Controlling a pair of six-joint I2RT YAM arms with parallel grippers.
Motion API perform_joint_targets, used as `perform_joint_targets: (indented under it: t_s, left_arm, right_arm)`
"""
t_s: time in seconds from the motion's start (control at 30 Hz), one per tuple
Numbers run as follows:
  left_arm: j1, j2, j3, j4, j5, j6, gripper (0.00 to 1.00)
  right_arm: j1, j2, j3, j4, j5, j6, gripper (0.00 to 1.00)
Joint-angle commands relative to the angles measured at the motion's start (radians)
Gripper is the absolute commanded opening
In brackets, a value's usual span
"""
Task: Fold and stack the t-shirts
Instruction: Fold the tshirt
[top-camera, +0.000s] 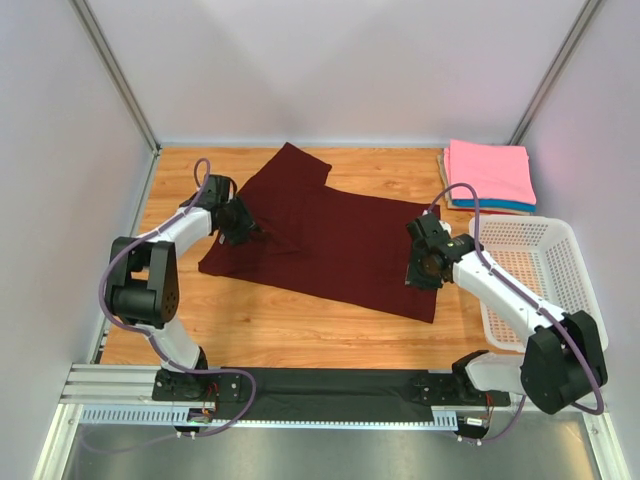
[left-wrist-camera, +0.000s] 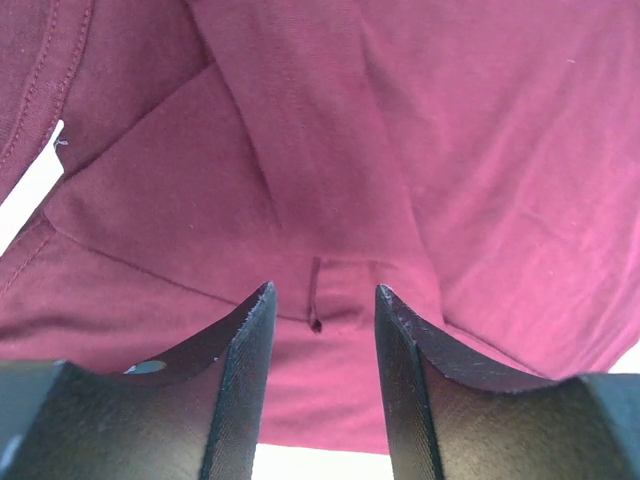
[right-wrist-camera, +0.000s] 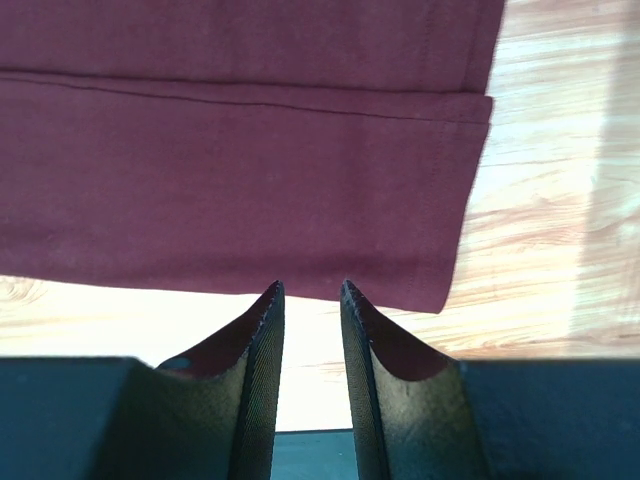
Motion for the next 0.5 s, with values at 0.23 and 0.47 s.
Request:
perform_joint_targets:
  t_s: [0.23, 0.47]
  left_arm:
    - [-0.015, 0.067, -0.032, 0.145, -0.026, -0.072, 0.53]
    - [-0.019, 0.09, -0.025, 0.217, -0.023, -0.083, 0.5]
  right_arm:
    - [-0.003, 0.0, 0.032, 0.036, -0.016, -0.027, 0.3]
    - [-0.001, -0.004, 0.029, 0.031, -0.007, -0.034, 0.31]
